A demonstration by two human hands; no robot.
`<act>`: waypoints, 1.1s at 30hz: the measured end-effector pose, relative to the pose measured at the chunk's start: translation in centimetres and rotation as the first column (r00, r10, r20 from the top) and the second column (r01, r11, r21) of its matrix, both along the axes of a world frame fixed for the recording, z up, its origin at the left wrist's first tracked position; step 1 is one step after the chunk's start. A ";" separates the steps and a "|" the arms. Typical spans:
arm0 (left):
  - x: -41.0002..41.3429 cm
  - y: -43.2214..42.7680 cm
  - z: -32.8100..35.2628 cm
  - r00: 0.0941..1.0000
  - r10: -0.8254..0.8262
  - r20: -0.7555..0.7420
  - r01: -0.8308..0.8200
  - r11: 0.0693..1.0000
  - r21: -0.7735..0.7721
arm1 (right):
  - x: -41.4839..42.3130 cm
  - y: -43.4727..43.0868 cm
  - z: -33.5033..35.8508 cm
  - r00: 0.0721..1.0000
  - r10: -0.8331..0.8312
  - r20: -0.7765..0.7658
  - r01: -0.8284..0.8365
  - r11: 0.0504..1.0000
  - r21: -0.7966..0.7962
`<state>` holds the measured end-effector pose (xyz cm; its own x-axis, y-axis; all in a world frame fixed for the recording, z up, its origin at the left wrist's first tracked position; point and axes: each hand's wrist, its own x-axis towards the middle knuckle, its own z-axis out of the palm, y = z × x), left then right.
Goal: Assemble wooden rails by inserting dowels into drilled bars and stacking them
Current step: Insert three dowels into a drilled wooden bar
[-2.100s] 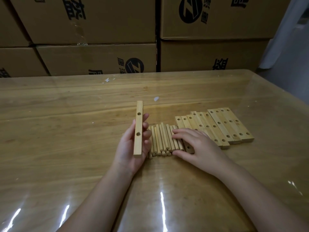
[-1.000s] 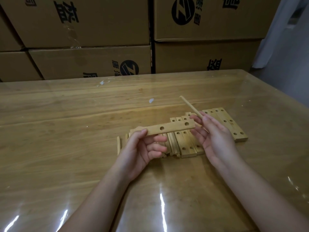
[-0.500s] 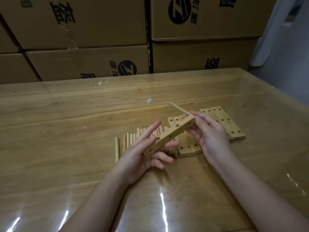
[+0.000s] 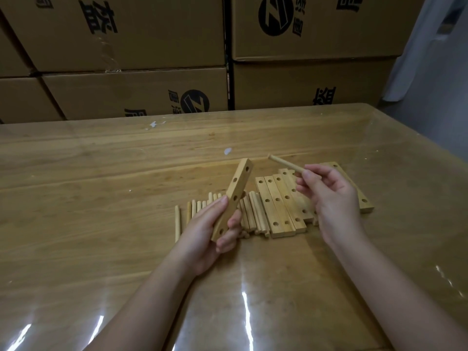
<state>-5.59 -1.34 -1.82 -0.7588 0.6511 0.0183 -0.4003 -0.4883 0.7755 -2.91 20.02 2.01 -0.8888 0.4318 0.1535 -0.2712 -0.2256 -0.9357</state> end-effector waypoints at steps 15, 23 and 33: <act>0.6 0.3 0.8 0.995 -0.002 -0.102 -0.003 0.999 -0.044 | 0.1 -0.7 -1.2 0.998 0.011 -0.055 0.020 0.844 0.537; 0.5 0.3 0.6 0.977 0.063 -0.205 -0.102 0.977 -0.188 | 0.3 -0.7 -1.0 0.954 -0.024 -0.299 0.286 0.382 0.879; 0.6 0.4 0.5 0.975 0.034 -0.220 -0.082 0.974 -0.210 | 0.6 -0.4 -0.3 0.908 -0.077 -0.411 0.418 0.183 0.890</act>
